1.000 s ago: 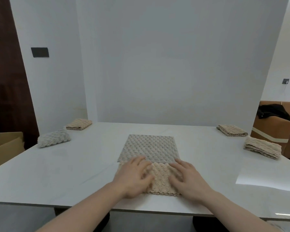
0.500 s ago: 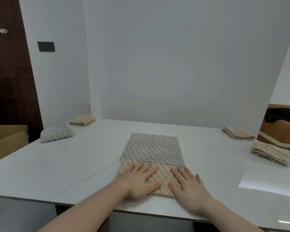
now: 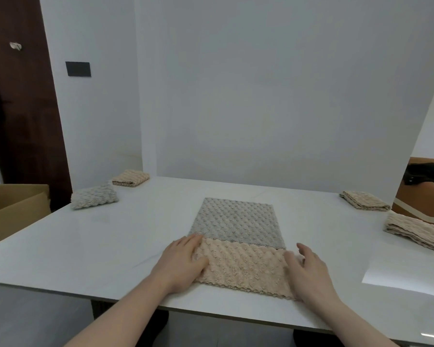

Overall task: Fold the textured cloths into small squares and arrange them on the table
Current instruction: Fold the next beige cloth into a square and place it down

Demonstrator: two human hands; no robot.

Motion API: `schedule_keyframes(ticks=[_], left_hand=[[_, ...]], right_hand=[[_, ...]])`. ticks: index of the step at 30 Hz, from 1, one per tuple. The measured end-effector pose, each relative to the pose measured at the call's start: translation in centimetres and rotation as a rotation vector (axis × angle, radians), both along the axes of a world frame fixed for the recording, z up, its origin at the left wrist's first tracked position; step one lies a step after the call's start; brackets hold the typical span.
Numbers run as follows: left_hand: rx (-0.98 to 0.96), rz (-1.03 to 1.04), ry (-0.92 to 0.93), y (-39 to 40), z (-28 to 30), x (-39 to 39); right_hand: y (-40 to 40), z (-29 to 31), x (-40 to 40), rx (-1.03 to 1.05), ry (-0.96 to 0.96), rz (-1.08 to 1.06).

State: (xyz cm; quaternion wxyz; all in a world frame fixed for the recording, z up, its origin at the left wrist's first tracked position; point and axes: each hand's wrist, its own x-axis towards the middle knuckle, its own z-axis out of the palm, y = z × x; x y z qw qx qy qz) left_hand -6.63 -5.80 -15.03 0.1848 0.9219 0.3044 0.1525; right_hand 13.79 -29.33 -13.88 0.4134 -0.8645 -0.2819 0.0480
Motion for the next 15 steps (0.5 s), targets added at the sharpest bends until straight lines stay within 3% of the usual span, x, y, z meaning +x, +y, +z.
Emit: schedule_keyframes(ticks=[7,15], left_hand=[[-0.125,0.069,-0.098,0.4,0.1,-0.2],[-0.281,0.118,-0.285,-0.2,0.8,-1.0]], right_hand=[[1.4,2.2,1.5,-0.437,0.086,-0.098],[0.8,3.5,2.4,-0.243,0.236,-0.022]])
